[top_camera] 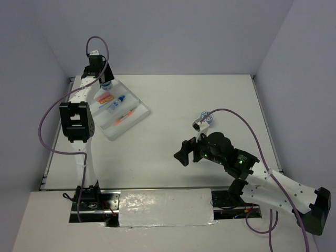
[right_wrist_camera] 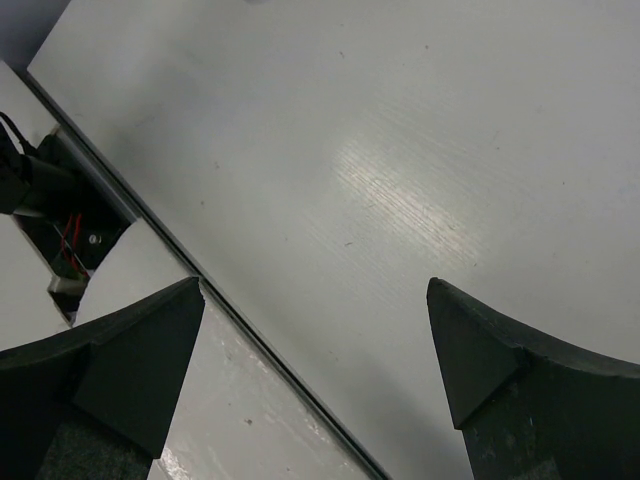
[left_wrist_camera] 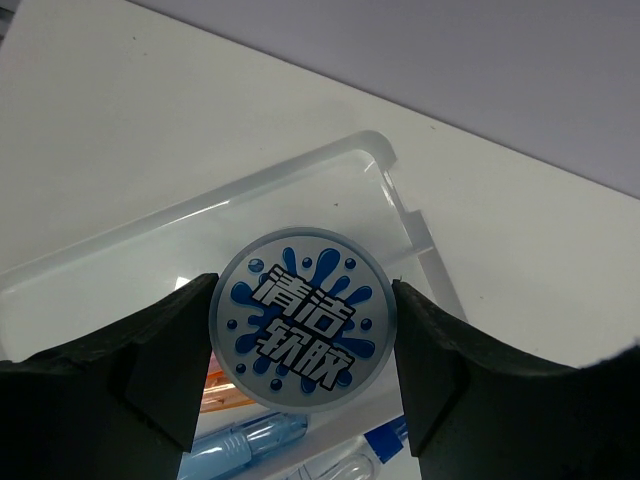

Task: Sort the stationery into containers
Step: Place the stationery in the storage box.

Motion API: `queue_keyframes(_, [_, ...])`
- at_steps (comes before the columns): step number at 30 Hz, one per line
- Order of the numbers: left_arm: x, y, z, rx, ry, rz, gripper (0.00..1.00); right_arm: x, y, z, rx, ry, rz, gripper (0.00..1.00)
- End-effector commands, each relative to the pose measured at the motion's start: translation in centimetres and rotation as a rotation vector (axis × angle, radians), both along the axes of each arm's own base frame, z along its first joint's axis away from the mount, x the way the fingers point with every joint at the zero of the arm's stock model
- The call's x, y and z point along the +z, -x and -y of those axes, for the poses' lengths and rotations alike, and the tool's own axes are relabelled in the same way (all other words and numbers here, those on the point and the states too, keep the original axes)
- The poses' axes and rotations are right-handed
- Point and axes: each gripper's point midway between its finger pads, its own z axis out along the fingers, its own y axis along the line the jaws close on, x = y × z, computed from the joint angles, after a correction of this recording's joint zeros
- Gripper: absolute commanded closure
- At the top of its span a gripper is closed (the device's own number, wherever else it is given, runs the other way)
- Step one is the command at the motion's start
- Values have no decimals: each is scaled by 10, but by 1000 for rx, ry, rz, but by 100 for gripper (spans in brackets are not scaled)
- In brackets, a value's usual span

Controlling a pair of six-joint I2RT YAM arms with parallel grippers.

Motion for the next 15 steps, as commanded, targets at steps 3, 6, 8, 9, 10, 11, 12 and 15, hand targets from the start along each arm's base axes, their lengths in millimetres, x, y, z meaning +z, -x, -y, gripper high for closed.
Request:
queue_keyframes(3, [36,-30,-7,-38,-14,161,78,32,-7,-16,34,-72,68,0])
queue_keyframes(6, [30,-34,-9,-38,-25,163,73,30,-9,-19,37,-61,59,0])
queue_keyframes(8, [25,-35,-11,-40,-32,158,71,30,-9,-21,43,-57,59,0])
queue_keyframes(9, [26,-37,-12,-37,-35,162,71,31,-10,-22,47,-58,60,0])
queue_keyframes(10, [24,-37,-14,-35,-38,158,71,30,-10,-23,48,-55,57,0])
queue_keyframes(11, [23,-37,-15,-35,-37,158,69,31,-11,-24,50,-57,60,0])
queue_keyframes(12, [24,-38,-17,-34,-38,161,68,29,-11,-25,53,-50,57,0])
queue_keyframes(15, [24,-40,-21,-32,-44,164,59,28,-13,-28,59,-45,53,0])
